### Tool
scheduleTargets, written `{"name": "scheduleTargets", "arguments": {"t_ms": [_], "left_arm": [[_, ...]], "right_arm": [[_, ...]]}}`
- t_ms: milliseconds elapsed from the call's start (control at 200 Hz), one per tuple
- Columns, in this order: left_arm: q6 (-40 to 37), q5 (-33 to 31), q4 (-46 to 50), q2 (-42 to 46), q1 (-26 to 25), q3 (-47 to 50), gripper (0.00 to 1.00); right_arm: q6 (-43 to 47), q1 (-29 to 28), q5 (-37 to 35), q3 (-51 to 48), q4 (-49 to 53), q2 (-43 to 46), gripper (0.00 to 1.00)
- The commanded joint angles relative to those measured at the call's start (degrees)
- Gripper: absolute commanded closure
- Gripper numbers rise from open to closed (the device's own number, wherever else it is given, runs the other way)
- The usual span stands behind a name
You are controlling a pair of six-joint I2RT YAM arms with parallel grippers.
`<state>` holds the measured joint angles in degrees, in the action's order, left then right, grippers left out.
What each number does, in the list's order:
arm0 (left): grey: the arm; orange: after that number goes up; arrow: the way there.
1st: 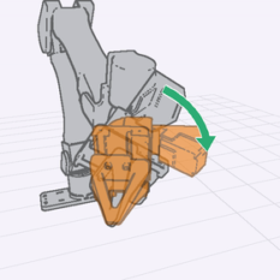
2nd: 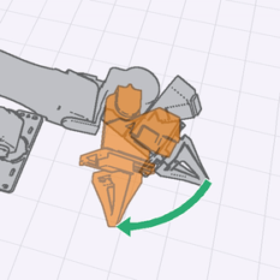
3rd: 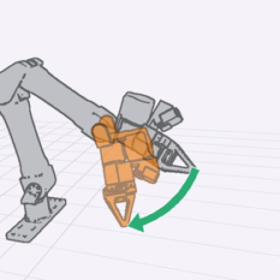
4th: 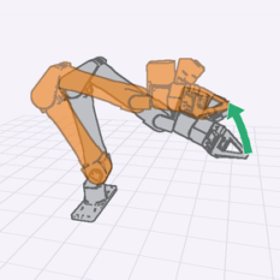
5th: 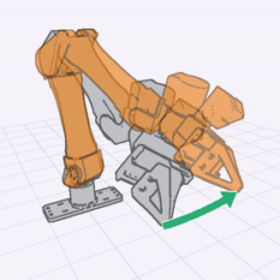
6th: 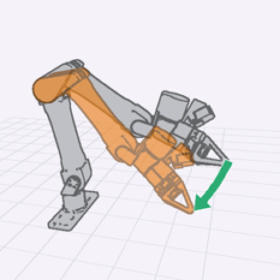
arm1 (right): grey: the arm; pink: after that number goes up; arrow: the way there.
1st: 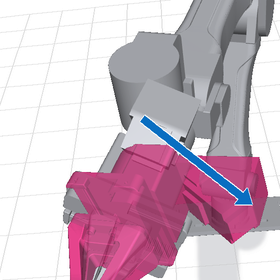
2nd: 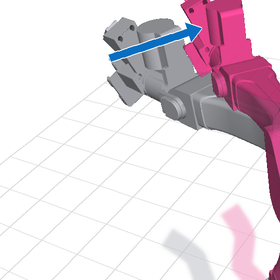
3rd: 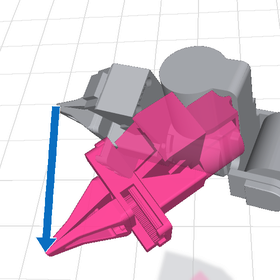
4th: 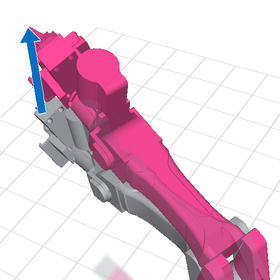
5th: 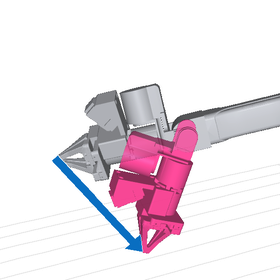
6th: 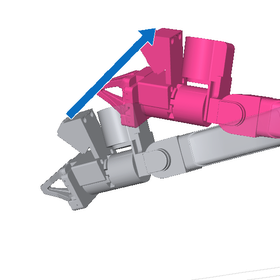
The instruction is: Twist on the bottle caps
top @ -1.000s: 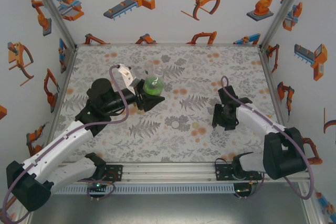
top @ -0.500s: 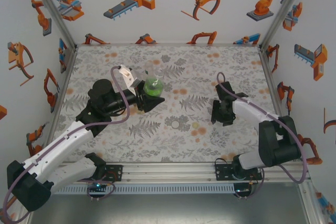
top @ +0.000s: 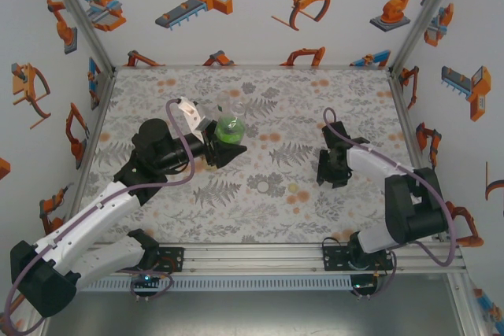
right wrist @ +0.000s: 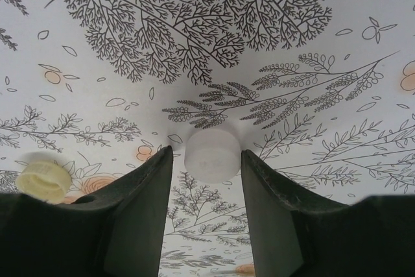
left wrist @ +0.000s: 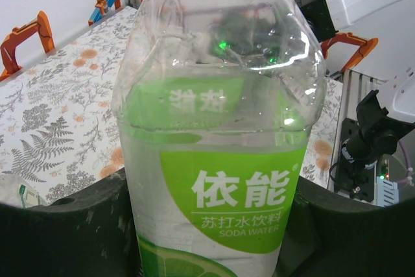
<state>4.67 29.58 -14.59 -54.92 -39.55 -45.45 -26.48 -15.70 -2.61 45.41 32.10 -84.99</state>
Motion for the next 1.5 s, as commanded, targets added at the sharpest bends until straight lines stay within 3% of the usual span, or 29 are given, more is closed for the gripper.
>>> {"name": "scheduleTargets", "arguments": {"t_ms": [0,561,906,1142,1497], "left_arm": [[0.7,0.1,-2.4,0.8,0.0,0.3,0.94],[1.2,0.3,-3.2,0.2,0.0,-0.3,0.94],[-0.4,0.1,-0.7,0.1,-0.1,-0.5,0.94],[-4.6,-0.4,5.4,-0.6,-0.4,-2.4,0.94],[-17.3,2.5,22.6,-3.5,-2.5,-8.4,0.95]], "right_arm": [[0.4,0.5,-0.1,0.9,0.1,-0.9,0.55],[0.1,0.6,0.1,0.9,-0.4,-2.0,0.62],[1.0,0.6,0.1,2.7,2.7,1.7,0.74],[1.1,0.5,4.9,5.5,4.9,8.3,0.76],[5.5,-1.7,20.0,11.7,3.8,17.1,0.80]]}}
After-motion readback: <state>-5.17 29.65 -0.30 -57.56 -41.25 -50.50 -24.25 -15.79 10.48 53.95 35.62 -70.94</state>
